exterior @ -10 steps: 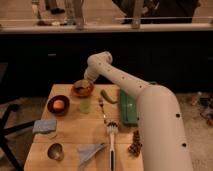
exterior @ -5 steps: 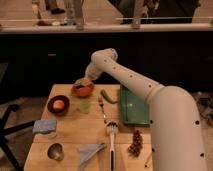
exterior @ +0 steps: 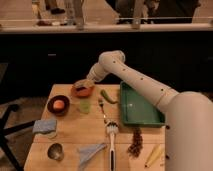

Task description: Place eraser in table surface

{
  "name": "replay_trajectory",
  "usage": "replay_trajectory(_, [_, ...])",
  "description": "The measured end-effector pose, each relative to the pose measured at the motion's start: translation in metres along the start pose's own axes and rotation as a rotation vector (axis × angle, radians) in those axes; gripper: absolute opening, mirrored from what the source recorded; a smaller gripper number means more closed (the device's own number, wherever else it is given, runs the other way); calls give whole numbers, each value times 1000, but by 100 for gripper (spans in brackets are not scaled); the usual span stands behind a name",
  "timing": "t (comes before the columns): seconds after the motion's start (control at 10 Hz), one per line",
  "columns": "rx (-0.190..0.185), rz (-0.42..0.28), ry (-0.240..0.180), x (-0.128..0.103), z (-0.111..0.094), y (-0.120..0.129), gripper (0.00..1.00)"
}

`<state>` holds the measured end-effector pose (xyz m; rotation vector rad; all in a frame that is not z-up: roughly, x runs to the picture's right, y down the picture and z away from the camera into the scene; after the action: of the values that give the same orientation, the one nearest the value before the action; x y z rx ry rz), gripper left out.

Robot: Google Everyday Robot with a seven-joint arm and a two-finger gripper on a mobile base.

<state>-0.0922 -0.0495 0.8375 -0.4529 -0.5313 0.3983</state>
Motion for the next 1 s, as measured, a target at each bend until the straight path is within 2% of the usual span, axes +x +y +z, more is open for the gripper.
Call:
replay_trajectory(0.3, [-25, -10, -43, 10, -23, 16, 0])
replay_trajectory(0.5, [-58, -34, -62, 14, -35, 37, 0])
replay_trajectory(1.0, [-105, -99, -79, 32, -67, 95, 0])
